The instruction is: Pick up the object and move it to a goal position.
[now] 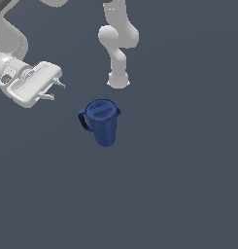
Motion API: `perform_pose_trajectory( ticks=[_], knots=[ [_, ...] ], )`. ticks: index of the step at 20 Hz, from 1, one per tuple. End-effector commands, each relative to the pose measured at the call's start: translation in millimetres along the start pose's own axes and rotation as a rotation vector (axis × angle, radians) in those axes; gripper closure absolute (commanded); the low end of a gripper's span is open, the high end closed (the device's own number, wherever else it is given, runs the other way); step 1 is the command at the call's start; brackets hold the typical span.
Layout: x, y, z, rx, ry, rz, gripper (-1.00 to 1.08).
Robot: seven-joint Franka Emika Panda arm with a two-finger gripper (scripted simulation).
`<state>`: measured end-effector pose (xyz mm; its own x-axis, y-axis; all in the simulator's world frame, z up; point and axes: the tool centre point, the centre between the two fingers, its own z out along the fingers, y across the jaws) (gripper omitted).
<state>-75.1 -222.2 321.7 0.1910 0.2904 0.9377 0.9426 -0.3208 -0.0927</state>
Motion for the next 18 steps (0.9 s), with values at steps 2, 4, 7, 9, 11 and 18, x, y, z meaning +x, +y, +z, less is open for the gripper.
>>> perform_pose_trajectory(
  ticks=[2, 4, 7, 9, 11, 18],
  knots=[
    [-31.6, 4.2, 18.5, 0.034, 0.043, -0.016, -0.20],
    [-47.0, 5.3, 28.2, 0.050, 0.062, -0.021, -0.20],
    [-66.4, 5.9, 40.9, 0.069, 0.083, -0.027, -0.20],
    [-76.7, 5.8, 47.9, 0.079, 0.094, -0.030, -0.20],
    [-85.0, 5.6, 53.7, 0.087, 0.103, -0.032, -0.20],
    [-98.6, 4.8, 63.4, 0.101, 0.117, -0.035, -0.20]
  ],
)
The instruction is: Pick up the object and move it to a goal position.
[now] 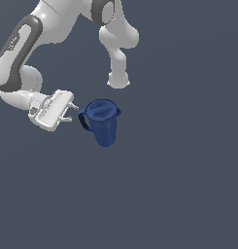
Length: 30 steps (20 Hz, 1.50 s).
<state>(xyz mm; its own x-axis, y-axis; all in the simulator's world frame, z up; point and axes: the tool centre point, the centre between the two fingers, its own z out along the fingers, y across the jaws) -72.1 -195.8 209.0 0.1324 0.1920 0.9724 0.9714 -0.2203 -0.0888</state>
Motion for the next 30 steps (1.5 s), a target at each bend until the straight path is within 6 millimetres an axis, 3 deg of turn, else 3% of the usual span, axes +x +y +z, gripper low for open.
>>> perform_pose_trajectory(
  ticks=[1, 13, 25, 26, 30],
  knots=[
    [-1.1, 0.2, 0.9, 0.002, 0.001, -0.003, -0.20],
    [-9.2, -2.6, -0.3, -0.006, 0.007, 0.025, -0.20],
    [-10.5, -3.9, 28.3, -0.006, 0.007, 0.029, -0.20],
    [-10.5, -3.9, 28.3, -0.006, 0.007, 0.029, 1.08],
    [-10.5, -3.9, 28.3, -0.006, 0.007, 0.029, 1.08]
  ],
)
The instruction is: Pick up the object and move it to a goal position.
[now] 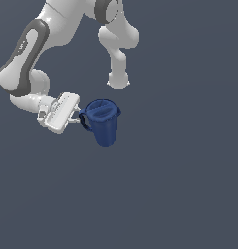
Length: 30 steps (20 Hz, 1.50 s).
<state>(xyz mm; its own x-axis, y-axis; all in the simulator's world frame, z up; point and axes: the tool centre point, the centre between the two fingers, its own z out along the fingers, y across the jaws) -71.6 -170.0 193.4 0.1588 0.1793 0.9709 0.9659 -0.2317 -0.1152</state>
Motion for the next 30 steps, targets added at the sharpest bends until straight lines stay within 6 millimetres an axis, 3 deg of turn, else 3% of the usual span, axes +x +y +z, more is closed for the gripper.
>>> perform_pose_trajectory(
  ticks=[1, 9, 18, 25, 30],
  knots=[
    [-0.4, -0.1, 0.3, 0.000, 0.000, 0.001, 1.08],
    [5.4, 1.0, -1.6, -0.001, 0.000, 0.000, 1.08],
    [61.6, 12.3, -17.1, 0.001, 0.001, -0.001, 1.08],
    [67.4, 13.7, -17.9, 0.000, 0.000, -0.001, 1.08],
    [86.3, 12.8, -9.0, 0.001, 0.000, 0.000, 1.08]
  ],
)
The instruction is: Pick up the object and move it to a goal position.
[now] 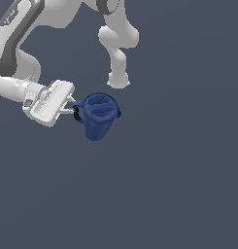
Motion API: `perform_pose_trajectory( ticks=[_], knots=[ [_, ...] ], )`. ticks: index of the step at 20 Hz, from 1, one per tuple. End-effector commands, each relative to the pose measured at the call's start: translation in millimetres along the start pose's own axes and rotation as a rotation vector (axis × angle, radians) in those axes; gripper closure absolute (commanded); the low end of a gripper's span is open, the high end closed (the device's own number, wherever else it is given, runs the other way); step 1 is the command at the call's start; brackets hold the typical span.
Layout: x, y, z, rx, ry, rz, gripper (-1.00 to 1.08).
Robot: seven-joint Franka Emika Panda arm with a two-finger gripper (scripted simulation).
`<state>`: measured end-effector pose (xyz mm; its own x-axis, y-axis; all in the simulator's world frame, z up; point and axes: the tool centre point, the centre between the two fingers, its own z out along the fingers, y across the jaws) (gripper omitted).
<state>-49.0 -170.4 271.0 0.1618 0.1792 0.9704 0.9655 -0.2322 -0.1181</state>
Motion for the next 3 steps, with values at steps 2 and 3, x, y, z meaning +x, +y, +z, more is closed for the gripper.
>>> perform_pose_trajectory(
  ticks=[2, 3],
  knots=[
    [11.6, -0.5, 4.8, 0.001, 0.000, -0.003, 1.08],
    [12.1, -0.6, 5.1, 0.001, 0.000, -0.003, 1.08]
  ],
)
